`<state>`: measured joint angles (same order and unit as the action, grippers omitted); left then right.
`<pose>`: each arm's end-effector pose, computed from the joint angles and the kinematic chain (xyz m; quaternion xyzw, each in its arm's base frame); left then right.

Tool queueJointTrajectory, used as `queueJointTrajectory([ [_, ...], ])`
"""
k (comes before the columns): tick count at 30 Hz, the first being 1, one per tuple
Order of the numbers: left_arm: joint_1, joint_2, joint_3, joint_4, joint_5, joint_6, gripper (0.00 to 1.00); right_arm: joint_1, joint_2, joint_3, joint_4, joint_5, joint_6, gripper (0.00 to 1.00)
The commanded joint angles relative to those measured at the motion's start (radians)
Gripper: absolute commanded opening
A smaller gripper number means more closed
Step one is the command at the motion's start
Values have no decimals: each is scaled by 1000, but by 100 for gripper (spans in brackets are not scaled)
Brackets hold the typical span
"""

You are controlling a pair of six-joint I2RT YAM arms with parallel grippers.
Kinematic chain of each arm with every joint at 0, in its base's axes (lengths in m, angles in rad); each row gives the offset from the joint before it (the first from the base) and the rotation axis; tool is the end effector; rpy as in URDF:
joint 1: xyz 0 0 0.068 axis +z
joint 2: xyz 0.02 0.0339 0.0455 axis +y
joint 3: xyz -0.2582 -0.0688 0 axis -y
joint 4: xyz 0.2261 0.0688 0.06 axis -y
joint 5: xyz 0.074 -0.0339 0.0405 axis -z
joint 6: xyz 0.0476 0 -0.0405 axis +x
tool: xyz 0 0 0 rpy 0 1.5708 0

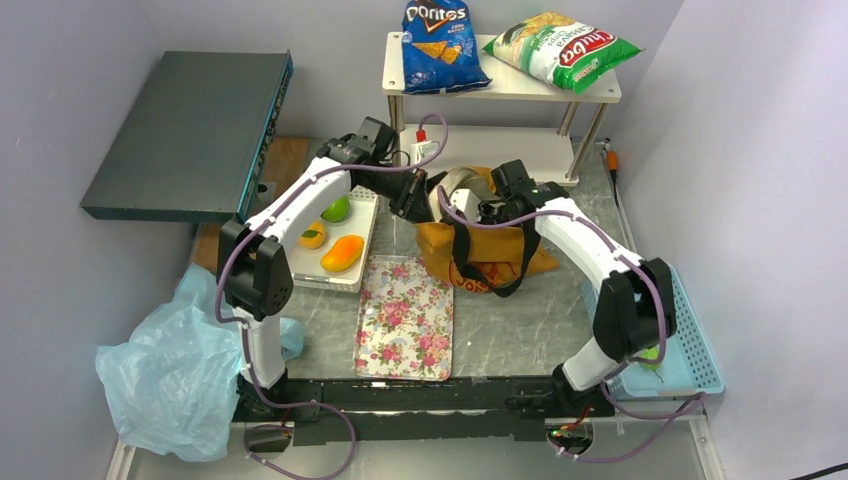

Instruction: Untie the knot of the grocery bags and take out the mixed food

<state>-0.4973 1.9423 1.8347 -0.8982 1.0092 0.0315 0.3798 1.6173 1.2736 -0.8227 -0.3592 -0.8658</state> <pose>0.3307 -0.2254 0.3055 0.3498 0.7762 -0.5081 0.1303 0.2833 0.1311 0.2427 -0.5914 0.7620 0.1223 0.2339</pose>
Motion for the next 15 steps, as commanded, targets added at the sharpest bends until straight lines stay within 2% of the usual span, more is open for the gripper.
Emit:
queueJointTrajectory([
  [1, -7, -50, -35, 44, -71, -4, 0, -10, -141, 12, 51, -132, 37, 0],
  [10, -7, -124, -109, 154, -241, -93, 0, -44, -298, -24, 82, -171, 57, 0],
  [15, -7, -146, -127, 187, -298, -98, 0, -60, -342, -13, 147, -211, 134, 0],
])
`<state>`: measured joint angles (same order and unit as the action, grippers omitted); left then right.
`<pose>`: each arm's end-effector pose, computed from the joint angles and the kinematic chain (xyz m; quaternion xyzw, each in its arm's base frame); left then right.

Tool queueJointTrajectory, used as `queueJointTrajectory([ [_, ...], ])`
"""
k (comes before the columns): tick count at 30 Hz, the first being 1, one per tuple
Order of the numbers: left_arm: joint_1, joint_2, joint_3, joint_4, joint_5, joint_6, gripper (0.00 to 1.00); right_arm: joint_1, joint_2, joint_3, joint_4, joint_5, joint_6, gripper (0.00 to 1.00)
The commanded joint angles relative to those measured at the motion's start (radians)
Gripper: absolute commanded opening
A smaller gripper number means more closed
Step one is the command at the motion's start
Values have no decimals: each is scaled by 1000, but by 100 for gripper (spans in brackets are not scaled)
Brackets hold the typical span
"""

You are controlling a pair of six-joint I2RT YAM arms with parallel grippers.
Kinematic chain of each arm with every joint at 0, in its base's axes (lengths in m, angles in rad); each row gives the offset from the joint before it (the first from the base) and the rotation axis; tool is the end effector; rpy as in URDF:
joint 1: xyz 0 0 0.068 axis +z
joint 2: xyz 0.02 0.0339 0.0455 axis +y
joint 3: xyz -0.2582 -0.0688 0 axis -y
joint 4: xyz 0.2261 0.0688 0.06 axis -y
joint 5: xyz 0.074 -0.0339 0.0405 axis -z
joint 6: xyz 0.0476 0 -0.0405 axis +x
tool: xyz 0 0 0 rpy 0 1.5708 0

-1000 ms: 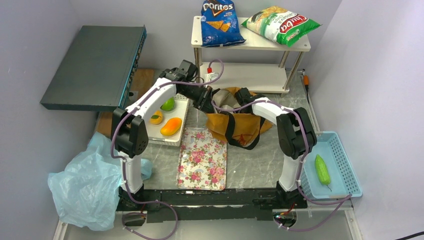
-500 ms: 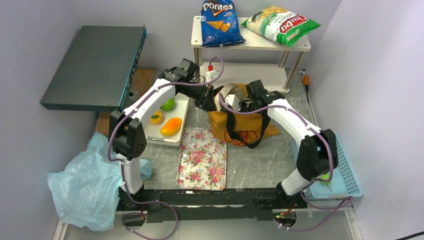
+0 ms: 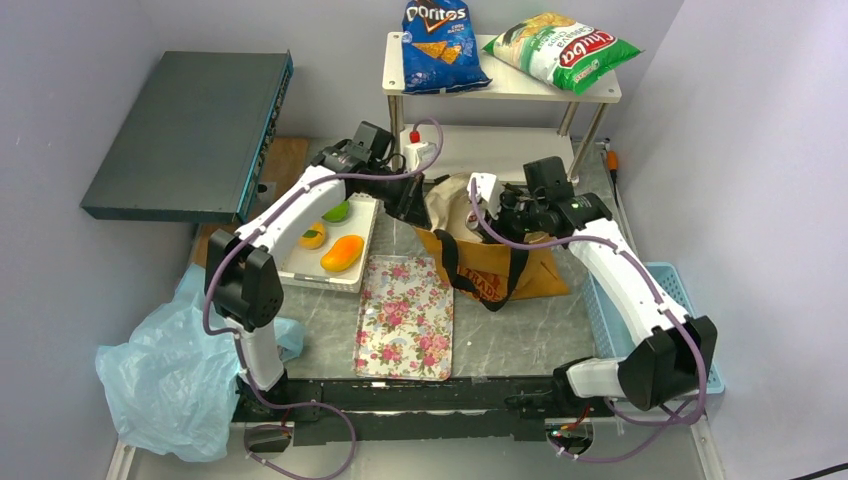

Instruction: Untie the knot of the grocery bags and take out the mixed food

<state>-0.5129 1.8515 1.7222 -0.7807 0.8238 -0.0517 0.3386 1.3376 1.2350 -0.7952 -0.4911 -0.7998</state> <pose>0.3216 -0.2212 0.3080 0.3246 0.8142 -0.4465 0.1800 0.2413 0.1088 0.3106 -0.5611 0.7280 0.1502 0.3642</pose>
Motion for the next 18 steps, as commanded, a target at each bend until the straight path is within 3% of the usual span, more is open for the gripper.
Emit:
queueJointTrajectory([
  [1, 7, -59, -20, 76, -119, -13, 0, -20, -67, 39, 131, -91, 89, 0],
  [11, -14, -133, -125, 187, -139, -18, 0, -20, -90, 159, 210, -196, 287, 0],
  [18, -23, -278, -324, 426, -203, -67, 0, -21, -121, 236, 254, -204, 463, 0],
])
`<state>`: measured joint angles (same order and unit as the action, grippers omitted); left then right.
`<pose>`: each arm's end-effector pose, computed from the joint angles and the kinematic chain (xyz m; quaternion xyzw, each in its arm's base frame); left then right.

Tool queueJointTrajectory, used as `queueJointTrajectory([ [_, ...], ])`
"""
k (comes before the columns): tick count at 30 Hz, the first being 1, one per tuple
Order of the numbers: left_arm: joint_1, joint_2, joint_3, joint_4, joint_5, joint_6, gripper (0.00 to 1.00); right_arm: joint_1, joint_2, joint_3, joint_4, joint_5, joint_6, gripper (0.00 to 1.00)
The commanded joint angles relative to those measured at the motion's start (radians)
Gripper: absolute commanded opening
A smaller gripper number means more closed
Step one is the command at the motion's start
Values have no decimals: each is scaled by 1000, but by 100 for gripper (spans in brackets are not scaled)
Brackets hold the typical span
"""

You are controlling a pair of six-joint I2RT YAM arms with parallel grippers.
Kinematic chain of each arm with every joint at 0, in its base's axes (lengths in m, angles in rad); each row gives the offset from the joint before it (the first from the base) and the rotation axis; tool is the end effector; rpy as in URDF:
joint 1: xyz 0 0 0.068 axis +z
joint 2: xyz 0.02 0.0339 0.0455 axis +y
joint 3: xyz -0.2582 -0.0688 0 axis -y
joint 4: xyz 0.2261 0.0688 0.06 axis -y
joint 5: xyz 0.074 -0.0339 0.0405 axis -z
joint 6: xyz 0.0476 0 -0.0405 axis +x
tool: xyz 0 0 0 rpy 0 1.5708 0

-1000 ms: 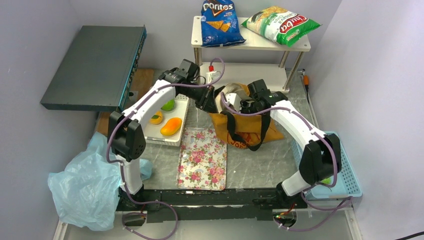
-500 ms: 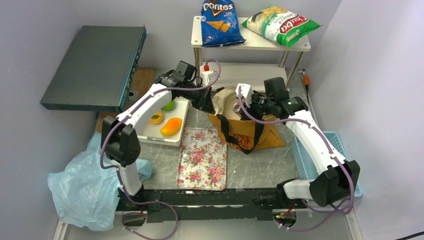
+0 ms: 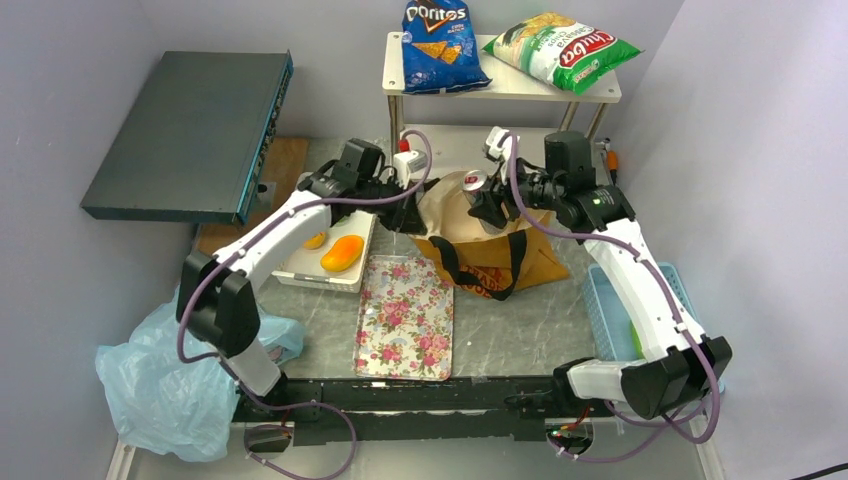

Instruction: Untie the knot of the grocery bags and take out the mixed food

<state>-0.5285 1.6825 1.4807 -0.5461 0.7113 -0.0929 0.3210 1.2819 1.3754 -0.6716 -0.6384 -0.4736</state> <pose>0.2978 -0.2099 0.3087 0.3216 0.8088 -0.4185 0.2594 0.2377 0.1089 0.3805 -0.4609 0.7121 0.2407 0.4719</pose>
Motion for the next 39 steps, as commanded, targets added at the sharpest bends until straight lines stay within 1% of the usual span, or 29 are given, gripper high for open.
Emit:
queueJointTrajectory([
  [1, -18, -134, -111, 219, -123, -19, 0, -3, -73, 103, 139, -55, 162, 0],
  [5, -71, -219, -204, 317, -269, 35, 0, -4, -111, 129, 207, -35, 281, 0],
  [11, -162, -271, -312, 375, -430, 171, 0, -5, -126, 235, 289, 15, 448, 0],
  [16, -202, -296, -361, 402, -429, 257, 0, -5, -149, 281, 343, 82, 537, 0],
  [21, -235, -330, -392, 359, -391, 402, 0, -8, -170, 272, 388, 255, 594, 0],
  [24, -240, -368, -415, 324, -366, 469, 0, -15, -191, 224, 431, 356, 615, 0],
  [28, -261, -412, -455, 278, -323, 553, 0, -23, -229, 100, 530, 504, 625, 0],
  [29, -267, -416, -458, 255, -312, 581, 0, -24, -232, 72, 551, 555, 627, 0],
  [34, -309, -412, -451, 180, -301, 694, 0, -31, -233, -72, 658, 702, 631, 0],
  [37, -332, -407, -443, 159, -316, 729, 0, -32, -238, -203, 791, 840, 630, 0],
  [39, -343, -400, -437, 146, -327, 732, 0, -41, -234, -306, 907, 827, 592, 0],
])
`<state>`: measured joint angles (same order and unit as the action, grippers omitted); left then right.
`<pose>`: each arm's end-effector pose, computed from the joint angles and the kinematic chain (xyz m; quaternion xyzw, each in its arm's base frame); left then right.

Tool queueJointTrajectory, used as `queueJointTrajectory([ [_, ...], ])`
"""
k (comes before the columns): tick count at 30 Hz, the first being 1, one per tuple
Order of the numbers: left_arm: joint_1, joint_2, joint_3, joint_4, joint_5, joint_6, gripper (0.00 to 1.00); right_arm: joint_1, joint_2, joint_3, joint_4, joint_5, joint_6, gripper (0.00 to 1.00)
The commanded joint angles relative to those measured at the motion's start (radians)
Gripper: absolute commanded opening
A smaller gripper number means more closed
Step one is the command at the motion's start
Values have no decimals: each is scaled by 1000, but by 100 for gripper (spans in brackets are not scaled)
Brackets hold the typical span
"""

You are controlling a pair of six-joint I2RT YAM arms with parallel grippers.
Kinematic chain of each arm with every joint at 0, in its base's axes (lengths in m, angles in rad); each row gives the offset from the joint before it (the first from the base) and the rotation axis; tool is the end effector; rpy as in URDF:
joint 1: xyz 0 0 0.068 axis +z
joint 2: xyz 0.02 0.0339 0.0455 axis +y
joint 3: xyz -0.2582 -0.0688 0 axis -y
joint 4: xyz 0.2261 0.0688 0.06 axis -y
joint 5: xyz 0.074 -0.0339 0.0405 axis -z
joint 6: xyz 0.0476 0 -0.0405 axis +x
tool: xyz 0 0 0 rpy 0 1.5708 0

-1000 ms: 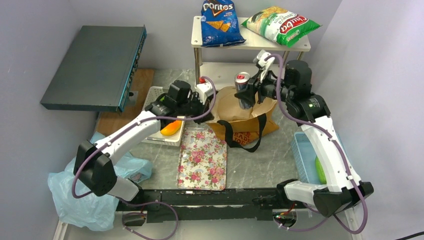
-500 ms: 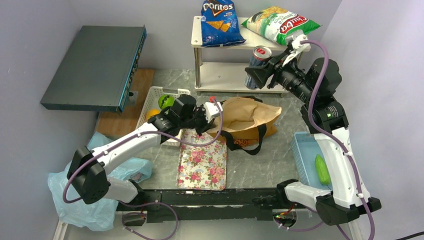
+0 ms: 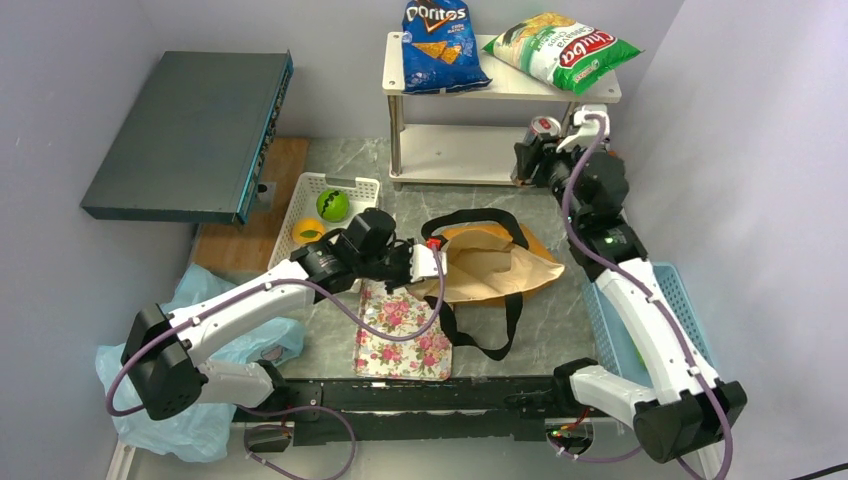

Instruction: Untie the knot of the grocery bags and take out the mixed food

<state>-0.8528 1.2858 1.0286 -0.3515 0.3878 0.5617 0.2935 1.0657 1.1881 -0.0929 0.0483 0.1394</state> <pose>0.1695 -0.2214 0.2943 0.6330 0.6033 -0.2349 0.4245 0.2243 0.0654 0.4302 -0.0363 0.6957 0.1376 0.7041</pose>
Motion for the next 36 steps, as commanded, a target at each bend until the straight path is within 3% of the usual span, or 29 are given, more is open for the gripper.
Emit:
queueJointTrajectory([
  [1, -21, -1, 19, -56, -4, 76, 0, -18, -13, -174, 370, 105, -51, 0],
  [7, -28, 4, 34, -99, 3, 77, 0, -32, 71, -349, 623, 5, -156, 0],
  [13, -65, 0, 34, -171, 3, 116, 0, -97, 229, -375, 805, -157, -142, 0],
  [20, -114, -16, -2, -196, -30, 150, 0, -157, 453, -415, 1206, -205, -142, 0],
  [26, -117, -6, 17, -219, -40, 155, 0, -197, 647, -303, 1328, -207, -111, 0],
  [36, -117, 18, 30, -231, -36, 140, 0, -255, 826, -96, 1245, -234, -49, 0],
])
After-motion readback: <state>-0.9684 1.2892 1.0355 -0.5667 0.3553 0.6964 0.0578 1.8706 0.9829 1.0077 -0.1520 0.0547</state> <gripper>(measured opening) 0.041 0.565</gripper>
